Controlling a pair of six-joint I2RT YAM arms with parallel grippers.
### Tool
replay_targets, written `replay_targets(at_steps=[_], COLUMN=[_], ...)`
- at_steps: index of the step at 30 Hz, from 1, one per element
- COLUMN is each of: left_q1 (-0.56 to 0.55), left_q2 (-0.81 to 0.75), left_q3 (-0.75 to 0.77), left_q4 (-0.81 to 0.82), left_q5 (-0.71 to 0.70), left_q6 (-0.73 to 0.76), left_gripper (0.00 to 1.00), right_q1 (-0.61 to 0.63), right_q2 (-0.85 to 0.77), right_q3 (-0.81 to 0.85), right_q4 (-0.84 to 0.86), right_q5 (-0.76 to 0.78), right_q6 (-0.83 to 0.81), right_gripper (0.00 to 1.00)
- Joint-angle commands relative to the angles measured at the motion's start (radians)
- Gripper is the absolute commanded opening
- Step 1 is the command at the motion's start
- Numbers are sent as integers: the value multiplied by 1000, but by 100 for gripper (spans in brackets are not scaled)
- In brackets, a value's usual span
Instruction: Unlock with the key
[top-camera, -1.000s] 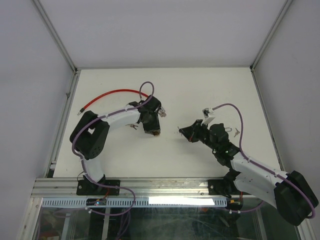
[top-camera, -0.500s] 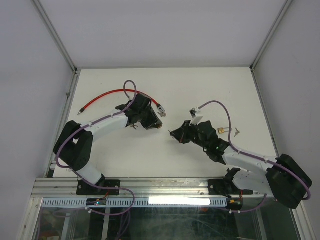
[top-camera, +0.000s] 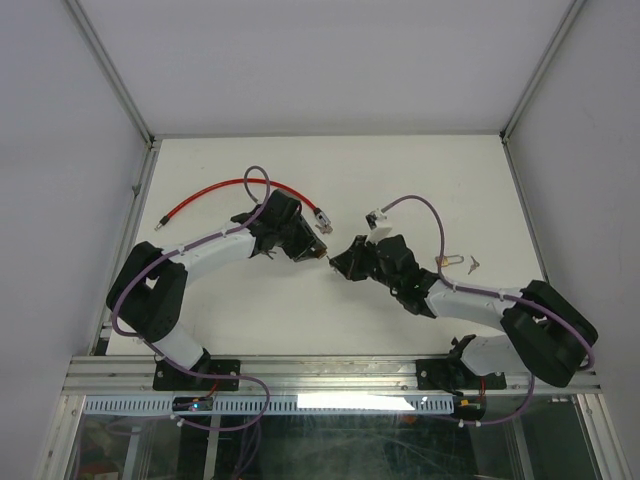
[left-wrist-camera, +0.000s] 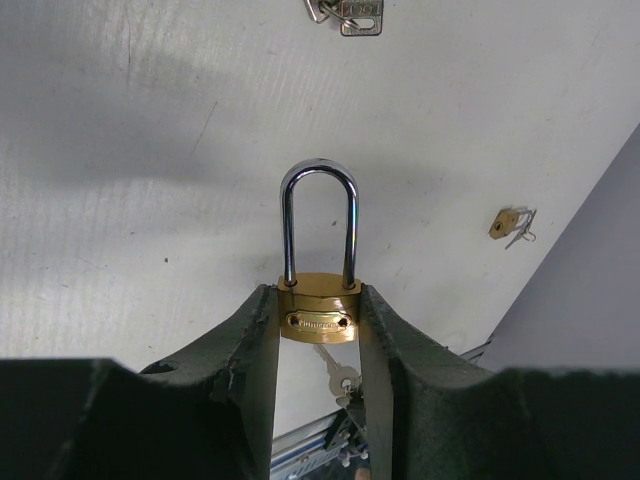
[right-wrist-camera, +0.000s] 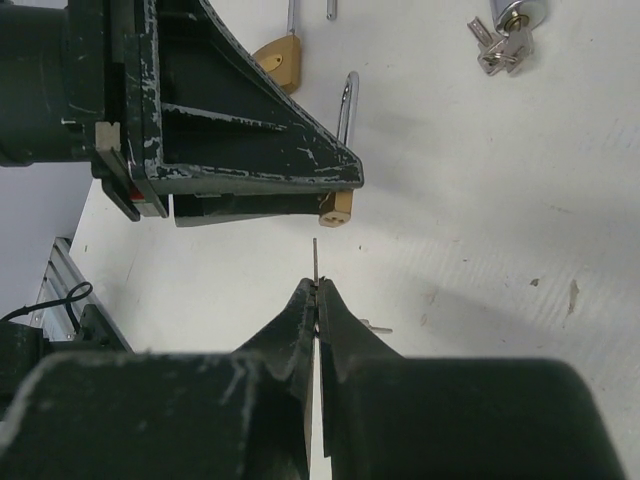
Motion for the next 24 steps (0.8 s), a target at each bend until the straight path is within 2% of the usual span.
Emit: replay_targets(at_steps=[1,24], left_q1=[4,4], left_q2=[-64,-87], left_q3=[0,-18], left_q4=[67,78], left_q5=[38,33], left_q6=[-29,-34], left_gripper=[17,16], right_q1=[9,11], right_q2=[37,98], right_q3=[62,83], right_q4=[97,96], right_q5=[28,45], right_q6=[12,47], right_gripper=[0,0])
